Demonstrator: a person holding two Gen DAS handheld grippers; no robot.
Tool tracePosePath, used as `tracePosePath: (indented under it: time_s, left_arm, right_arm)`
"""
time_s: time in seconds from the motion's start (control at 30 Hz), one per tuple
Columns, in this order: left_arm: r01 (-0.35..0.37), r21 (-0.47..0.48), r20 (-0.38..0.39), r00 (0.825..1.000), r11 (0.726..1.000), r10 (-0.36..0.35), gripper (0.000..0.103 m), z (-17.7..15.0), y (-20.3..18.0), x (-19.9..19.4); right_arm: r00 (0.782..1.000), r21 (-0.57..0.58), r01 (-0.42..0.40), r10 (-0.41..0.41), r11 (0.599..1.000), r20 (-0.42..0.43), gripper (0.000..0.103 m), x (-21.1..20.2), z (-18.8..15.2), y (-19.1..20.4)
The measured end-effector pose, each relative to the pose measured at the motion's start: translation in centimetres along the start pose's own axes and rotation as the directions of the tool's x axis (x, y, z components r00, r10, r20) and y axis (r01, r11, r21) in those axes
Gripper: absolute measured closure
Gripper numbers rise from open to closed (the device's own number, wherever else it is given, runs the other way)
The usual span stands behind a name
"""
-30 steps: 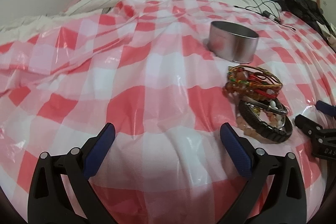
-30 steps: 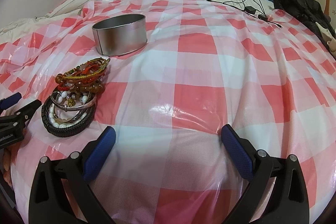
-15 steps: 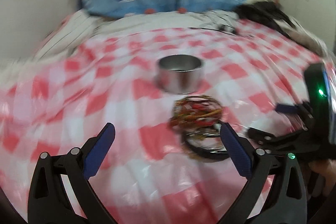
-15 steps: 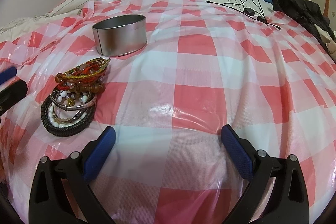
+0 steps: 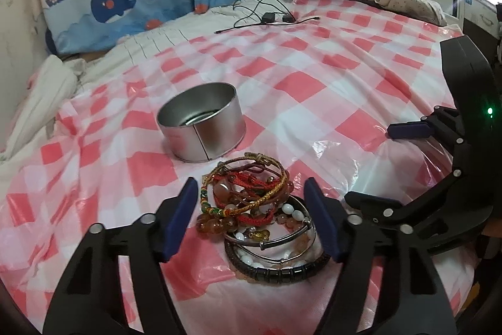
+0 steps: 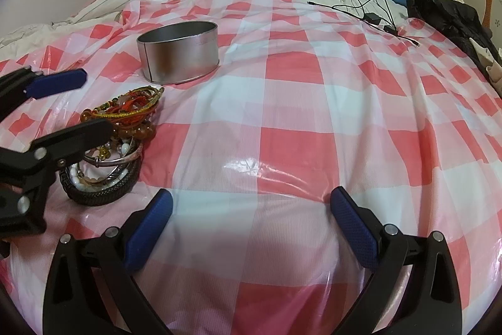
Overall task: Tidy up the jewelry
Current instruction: 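Move the left tool to the bracelet pile and grasp the gold-red bracelet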
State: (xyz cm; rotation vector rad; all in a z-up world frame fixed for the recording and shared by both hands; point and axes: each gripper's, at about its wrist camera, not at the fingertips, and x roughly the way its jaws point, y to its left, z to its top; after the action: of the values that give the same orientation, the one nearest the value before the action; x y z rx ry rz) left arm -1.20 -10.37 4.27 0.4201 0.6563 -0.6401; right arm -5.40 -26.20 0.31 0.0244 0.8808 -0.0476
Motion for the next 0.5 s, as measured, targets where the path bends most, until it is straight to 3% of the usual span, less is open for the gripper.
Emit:
tracePosePath:
  time_s: [0.07,0.13,0.23,0.4,0.5]
  left_arm:
    - [0.021,0.005,-0.021,1.000,1.000,-0.021,0.052,-0.1,0.1,0.3]
    - [0.025,0.014,-0.051,0.998,1.000,-0.024,0.072,-0.2,0.1,0.7]
    - [0.042,0.018,-0.082,0.996,0.999,-0.040,0.091,-0.1,0.1,1.1]
    - [0.113,-0.067,-0.073,0.990,0.991,-0.118,0.099,0.1,1.7,0.0]
    - [0.115,-0.074,-0.075,0.990,0.991,-0.121,0.099,0.1,2.2,-0.4]
  right_arm:
    - [1.000,-0.001,0.001,-0.001,1.000,0.000,0.007,0.0,0.0,0.0]
    - [1.000,-0.001,0.001,-0.001,1.000,0.000,0.007,0.0,0.0,0.0]
    - [1.000,-0.001,0.000,0.000,1.000,0.000,0.007,0.0,0.0,0.0]
    - [1.000,-0.001,0.001,-0.001,1.000,0.000,0.007,0.0,0.0,0.0]
    - [1.000,-0.001,0.001,-0.001,1.000,0.000,0.007,0.0,0.0,-0.1]
